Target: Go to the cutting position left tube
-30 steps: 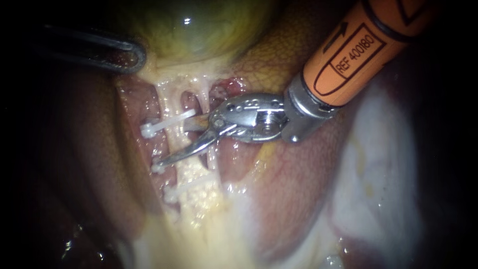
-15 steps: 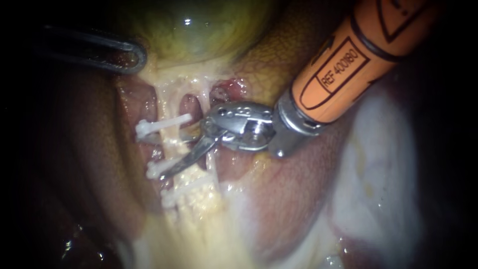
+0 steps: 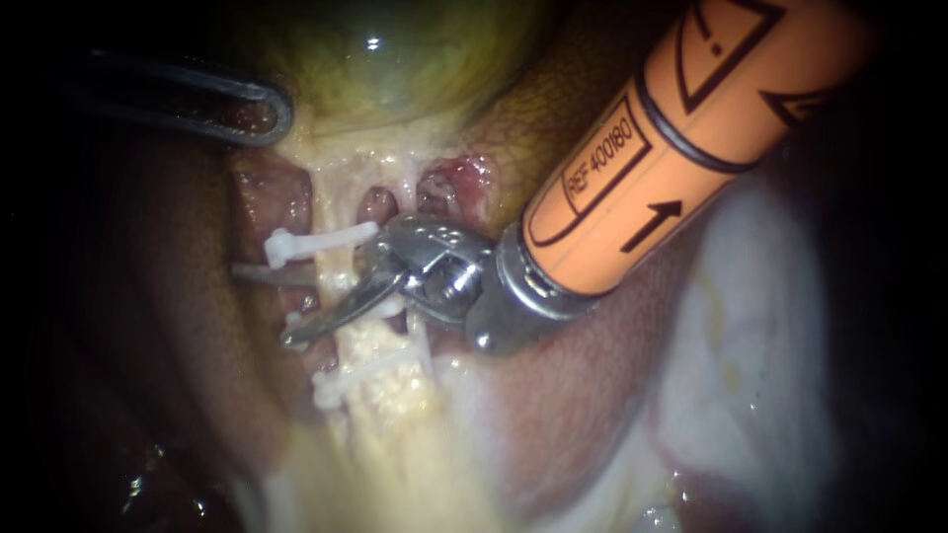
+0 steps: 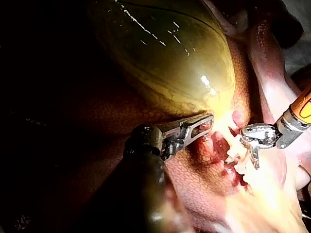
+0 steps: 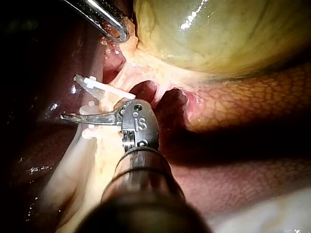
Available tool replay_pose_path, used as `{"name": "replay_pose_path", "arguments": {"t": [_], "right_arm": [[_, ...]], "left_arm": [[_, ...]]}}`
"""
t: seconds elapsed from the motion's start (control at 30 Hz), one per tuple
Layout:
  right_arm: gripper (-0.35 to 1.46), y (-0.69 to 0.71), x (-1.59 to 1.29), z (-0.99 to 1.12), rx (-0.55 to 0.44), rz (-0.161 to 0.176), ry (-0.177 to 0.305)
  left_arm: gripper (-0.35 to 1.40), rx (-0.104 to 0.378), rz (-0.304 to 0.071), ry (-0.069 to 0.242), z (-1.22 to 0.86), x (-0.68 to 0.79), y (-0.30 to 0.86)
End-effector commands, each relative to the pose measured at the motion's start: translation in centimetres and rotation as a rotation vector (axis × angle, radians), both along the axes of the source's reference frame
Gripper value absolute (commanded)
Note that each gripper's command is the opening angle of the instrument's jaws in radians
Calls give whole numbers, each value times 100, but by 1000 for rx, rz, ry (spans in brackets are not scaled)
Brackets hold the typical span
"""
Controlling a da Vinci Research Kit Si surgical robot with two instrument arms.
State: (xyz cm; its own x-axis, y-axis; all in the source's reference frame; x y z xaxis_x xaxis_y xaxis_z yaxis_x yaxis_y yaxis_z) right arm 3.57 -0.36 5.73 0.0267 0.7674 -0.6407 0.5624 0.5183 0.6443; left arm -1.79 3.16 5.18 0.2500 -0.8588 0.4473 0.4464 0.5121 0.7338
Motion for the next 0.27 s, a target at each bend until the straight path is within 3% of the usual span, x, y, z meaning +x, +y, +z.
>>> {"name": "replay_pose_path", "arguments": {"t": [0.03, 0.27], "right_arm": [[104, 0, 0, 0, 0, 0, -1], [106, 0, 0, 0, 10, -5, -5]], "left_arm": [[-35, 0, 0, 0, 0, 0, 0], [-35, 1, 0, 0, 0, 0, 1]]}}
